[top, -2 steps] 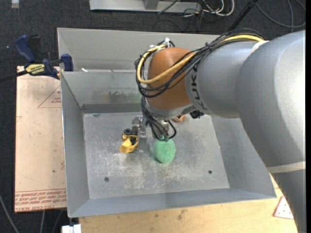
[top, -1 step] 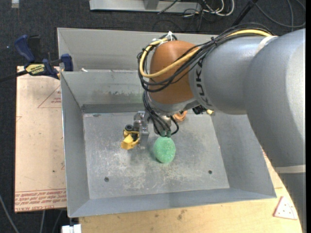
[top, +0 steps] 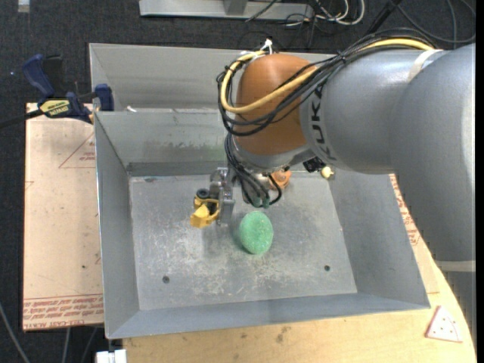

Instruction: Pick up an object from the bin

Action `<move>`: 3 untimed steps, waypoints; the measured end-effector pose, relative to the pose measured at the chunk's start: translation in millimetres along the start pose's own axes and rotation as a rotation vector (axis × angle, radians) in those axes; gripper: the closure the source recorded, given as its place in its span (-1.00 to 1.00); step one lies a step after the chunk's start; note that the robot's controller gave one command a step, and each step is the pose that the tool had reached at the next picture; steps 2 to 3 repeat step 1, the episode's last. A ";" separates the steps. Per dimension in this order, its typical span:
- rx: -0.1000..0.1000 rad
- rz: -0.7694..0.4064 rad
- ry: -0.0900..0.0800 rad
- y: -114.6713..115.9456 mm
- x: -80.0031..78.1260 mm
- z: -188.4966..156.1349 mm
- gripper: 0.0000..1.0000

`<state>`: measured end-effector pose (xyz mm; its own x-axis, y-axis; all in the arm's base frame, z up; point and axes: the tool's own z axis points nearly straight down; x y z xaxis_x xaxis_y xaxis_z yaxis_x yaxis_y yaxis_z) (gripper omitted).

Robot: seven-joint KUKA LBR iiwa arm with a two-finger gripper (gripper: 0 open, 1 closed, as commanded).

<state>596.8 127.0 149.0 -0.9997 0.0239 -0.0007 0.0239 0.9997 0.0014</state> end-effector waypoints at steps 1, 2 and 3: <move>0.000 0.000 -0.002 0.2 -0.4 -15.6 1.00; 0.000 0.000 -0.002 0.2 -0.4 -15.6 1.00; 0.000 0.000 -0.002 0.2 -0.4 -15.6 1.00</move>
Offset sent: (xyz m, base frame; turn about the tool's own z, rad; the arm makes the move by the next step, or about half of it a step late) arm -0.0001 0.0000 0.0506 0.0000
